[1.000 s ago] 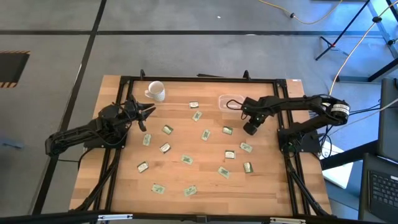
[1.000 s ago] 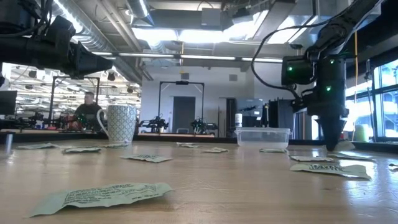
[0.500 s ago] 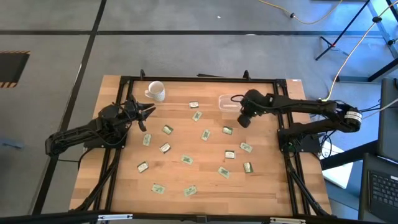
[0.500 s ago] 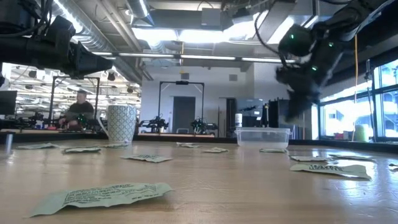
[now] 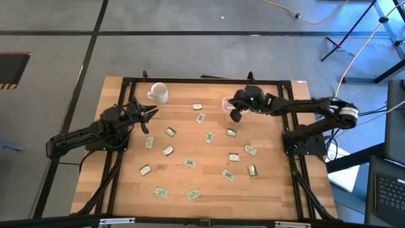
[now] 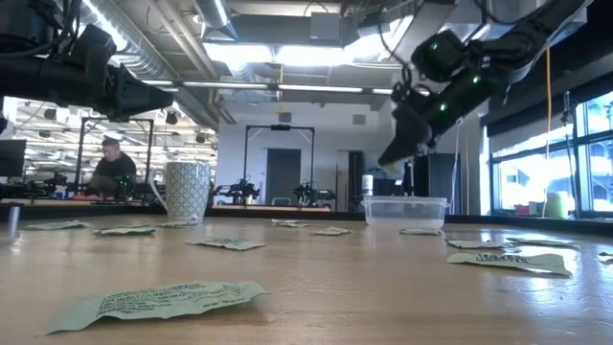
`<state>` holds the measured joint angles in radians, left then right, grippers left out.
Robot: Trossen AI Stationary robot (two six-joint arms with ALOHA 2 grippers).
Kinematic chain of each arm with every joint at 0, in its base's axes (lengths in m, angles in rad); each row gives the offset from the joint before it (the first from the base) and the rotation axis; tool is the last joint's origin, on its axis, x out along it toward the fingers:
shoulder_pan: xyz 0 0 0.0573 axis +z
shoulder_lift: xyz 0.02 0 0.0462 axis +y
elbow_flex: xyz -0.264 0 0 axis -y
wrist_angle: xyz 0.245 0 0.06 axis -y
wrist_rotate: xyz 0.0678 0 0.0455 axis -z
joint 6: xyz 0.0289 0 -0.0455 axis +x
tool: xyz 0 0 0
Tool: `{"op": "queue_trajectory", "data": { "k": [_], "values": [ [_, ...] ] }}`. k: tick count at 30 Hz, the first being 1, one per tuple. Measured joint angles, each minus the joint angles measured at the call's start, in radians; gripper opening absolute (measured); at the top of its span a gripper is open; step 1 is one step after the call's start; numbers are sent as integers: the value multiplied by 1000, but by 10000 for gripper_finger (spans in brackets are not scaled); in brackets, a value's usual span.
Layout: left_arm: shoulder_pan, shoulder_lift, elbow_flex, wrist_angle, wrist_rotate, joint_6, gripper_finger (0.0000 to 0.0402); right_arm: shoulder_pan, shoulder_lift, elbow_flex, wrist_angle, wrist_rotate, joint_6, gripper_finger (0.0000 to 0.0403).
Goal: Pick and place items into bin
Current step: Put the stevia packet into the transparent bin
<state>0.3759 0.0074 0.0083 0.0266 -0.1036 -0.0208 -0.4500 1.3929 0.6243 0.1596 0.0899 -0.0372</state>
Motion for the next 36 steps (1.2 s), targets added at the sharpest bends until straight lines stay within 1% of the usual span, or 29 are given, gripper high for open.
{"op": "queue_trajectory", "data": {
  "k": [5,9,36],
  "values": [
    [0,0,0,0,0,0,82,-10,76,0,-7,15,4,22],
    [0,0,0,0,0,0,82,-20,100,0,-16,15,34,22],
    [0,0,0,0,0,0,82,-21,103,0,-30,15,29,22]
  ]
}}
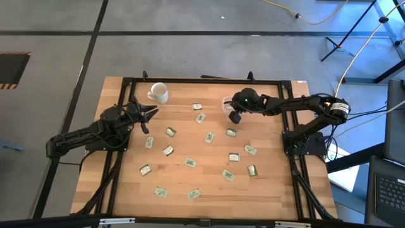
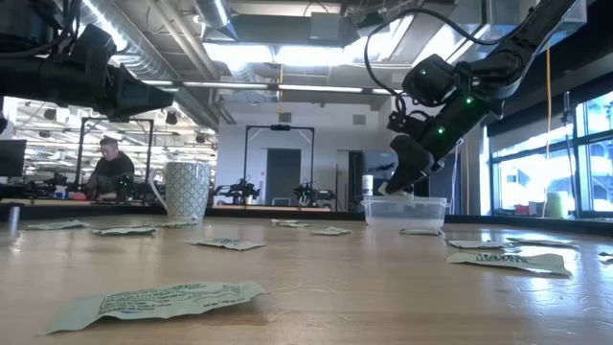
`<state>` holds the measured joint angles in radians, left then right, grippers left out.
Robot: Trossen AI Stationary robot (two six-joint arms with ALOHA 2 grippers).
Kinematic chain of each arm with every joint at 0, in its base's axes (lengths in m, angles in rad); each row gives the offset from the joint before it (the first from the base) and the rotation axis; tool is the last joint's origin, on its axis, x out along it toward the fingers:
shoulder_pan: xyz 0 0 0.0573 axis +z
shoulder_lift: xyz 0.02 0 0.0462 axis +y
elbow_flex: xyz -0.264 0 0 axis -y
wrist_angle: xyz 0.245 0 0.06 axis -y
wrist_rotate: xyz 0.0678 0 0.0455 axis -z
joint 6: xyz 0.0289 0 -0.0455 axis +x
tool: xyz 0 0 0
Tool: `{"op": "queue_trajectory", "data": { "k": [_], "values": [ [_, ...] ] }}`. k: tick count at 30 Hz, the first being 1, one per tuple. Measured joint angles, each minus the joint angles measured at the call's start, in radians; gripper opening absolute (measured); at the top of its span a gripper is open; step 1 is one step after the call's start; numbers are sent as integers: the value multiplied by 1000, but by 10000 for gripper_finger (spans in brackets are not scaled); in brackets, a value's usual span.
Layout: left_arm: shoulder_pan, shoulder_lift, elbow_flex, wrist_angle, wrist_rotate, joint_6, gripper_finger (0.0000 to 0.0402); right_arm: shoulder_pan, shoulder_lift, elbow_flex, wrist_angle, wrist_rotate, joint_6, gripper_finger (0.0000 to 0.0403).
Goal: Pick and place items into bin
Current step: Put the stevia packet into the transparent bin
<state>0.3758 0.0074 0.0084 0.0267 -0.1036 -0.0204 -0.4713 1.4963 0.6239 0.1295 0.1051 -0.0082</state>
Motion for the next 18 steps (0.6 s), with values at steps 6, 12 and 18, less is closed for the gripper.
{"op": "queue_trajectory", "data": {
  "k": [6,12,18],
  "values": [
    [0,0,0,0,0,0,82,0,0,0,1,0,-3,22],
    [0,0,0,0,0,0,82,0,0,0,1,0,-4,22],
    [0,0,0,0,0,0,82,0,0,0,1,0,-4,33]
  ]
}}
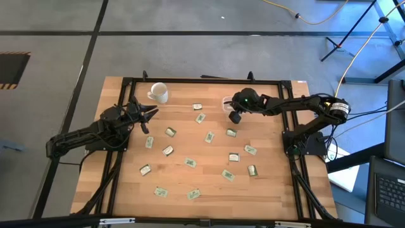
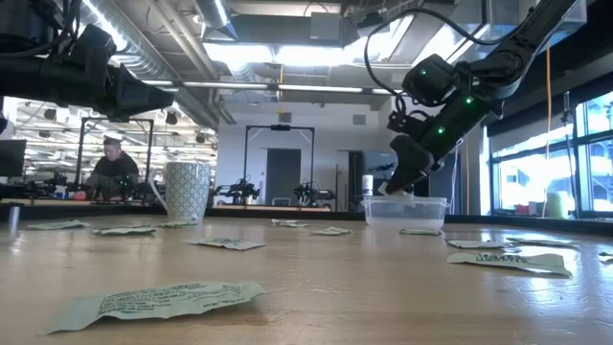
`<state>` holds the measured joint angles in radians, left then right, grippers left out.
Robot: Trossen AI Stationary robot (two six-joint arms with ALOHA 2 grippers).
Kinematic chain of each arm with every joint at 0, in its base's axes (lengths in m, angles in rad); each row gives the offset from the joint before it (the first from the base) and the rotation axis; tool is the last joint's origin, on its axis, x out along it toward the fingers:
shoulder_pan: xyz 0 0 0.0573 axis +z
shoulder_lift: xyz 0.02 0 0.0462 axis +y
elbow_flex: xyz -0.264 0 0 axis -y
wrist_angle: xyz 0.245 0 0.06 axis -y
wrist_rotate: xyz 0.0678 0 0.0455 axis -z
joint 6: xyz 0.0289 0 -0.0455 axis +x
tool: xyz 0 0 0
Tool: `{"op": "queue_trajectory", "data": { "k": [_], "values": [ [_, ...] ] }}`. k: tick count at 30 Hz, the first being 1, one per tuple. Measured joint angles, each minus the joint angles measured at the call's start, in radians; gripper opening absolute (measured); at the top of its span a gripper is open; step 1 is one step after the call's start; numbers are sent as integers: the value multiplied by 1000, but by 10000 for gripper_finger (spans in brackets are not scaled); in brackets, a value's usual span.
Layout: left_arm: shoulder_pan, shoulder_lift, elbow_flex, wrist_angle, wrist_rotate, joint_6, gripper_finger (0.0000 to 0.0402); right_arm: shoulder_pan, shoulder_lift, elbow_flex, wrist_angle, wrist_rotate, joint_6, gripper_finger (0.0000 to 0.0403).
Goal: Pick and place items into bin
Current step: Put the stevia packet into the transparent bin, then put the truvia packet into the transparent bin
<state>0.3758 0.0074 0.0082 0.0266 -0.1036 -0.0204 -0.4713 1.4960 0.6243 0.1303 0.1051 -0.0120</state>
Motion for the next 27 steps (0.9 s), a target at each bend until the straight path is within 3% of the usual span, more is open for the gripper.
{"op": "queue_trajectory", "data": {
  "k": [7,11,15,20,27],
  "values": [
    [0,0,0,0,0,0,82,0,0,0,0,1,4,119],
    [0,0,0,0,0,0,82,5,-26,0,-4,-3,0,148],
    [0,0,0,0,0,0,82,40,-91,1,-6,-30,-16,157],
    [0,0,0,0,0,0,82,116,-160,2,-130,-167,-87,158],
    [0,0,0,0,0,0,82,237,-95,1,-250,-178,-71,158]
  ]
}}
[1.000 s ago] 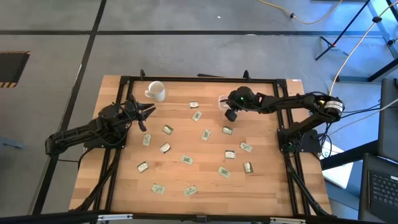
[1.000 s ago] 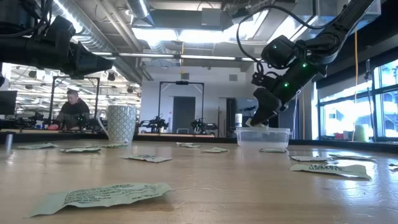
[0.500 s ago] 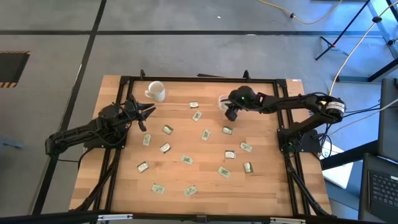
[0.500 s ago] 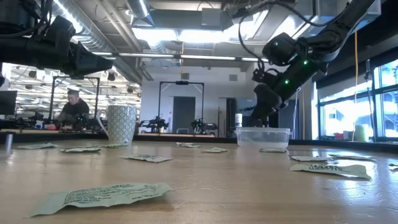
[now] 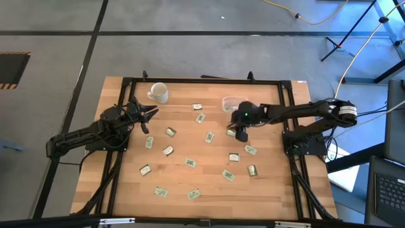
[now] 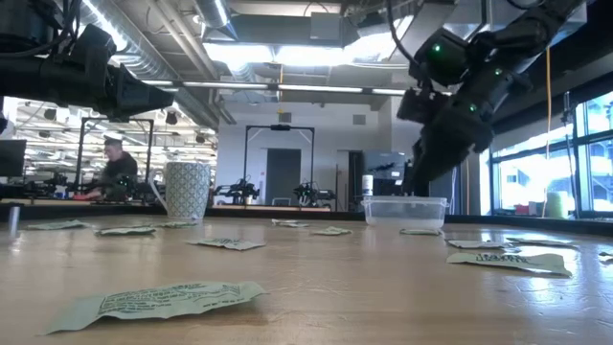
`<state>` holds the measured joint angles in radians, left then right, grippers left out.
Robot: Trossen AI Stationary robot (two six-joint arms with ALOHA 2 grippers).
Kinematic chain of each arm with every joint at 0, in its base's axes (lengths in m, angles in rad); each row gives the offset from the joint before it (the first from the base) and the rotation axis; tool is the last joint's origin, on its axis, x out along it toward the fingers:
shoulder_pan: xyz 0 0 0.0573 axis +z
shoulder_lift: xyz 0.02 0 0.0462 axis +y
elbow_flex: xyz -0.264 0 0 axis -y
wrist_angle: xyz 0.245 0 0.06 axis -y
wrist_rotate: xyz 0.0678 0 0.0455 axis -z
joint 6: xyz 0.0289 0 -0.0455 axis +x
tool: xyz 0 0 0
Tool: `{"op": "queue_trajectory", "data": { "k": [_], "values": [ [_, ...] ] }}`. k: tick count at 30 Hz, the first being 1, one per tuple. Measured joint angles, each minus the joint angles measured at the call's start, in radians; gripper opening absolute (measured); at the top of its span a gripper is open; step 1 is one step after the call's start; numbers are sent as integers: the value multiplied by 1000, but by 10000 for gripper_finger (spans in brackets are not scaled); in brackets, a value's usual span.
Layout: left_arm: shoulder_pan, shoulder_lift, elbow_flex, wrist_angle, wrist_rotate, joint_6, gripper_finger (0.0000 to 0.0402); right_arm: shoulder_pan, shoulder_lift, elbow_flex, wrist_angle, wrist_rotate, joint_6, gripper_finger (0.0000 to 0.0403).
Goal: Pick and place items into bin
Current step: Put the truvia packet into the transparent bin
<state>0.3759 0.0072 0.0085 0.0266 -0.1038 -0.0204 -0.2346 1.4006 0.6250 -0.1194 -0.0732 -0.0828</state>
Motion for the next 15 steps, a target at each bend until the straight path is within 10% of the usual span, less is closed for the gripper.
{"op": "queue_trajectory", "data": {
  "k": [15],
  "values": [
    [0,0,0,0,0,0,82,83,161,1,0,132,43,158]
  ]
}}
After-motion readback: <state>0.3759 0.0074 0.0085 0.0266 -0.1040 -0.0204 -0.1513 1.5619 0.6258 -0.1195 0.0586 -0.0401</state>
